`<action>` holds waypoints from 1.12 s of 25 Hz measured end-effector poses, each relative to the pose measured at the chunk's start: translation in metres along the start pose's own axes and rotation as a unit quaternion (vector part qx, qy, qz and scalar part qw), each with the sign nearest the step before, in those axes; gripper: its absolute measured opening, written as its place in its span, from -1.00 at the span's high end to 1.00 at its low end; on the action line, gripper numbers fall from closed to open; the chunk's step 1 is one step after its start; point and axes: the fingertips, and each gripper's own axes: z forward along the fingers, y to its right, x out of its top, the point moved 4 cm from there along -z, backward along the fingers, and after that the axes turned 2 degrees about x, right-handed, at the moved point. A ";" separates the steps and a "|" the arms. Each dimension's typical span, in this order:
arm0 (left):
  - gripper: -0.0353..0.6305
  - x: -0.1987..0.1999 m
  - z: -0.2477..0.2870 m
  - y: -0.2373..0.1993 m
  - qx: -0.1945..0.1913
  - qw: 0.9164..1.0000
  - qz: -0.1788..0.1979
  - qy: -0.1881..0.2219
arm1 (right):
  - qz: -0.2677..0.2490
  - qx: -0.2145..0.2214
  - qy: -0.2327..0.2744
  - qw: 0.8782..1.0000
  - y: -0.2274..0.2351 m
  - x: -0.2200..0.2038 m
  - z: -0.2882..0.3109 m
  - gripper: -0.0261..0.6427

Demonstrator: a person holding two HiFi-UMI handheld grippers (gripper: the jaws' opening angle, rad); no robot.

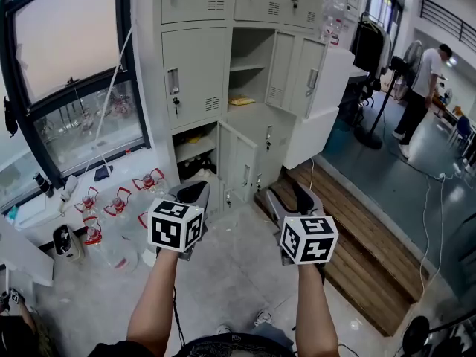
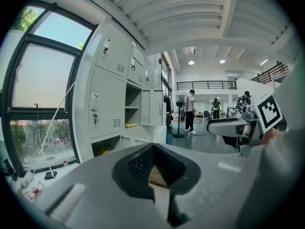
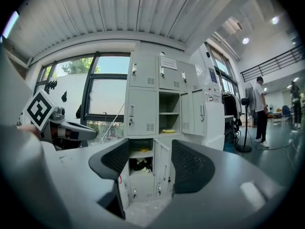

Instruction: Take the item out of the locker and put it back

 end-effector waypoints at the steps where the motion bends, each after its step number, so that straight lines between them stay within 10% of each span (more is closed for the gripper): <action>1: 0.89 0.000 0.002 0.000 -0.001 1.000 0.000 0.000 | 0.001 0.000 -0.001 1.000 0.001 0.000 0.001 -0.01; 28: 0.89 0.037 0.149 0.009 0.034 0.999 -0.006 -0.002 | -0.006 0.053 -0.010 0.999 0.123 0.006 0.106 -0.20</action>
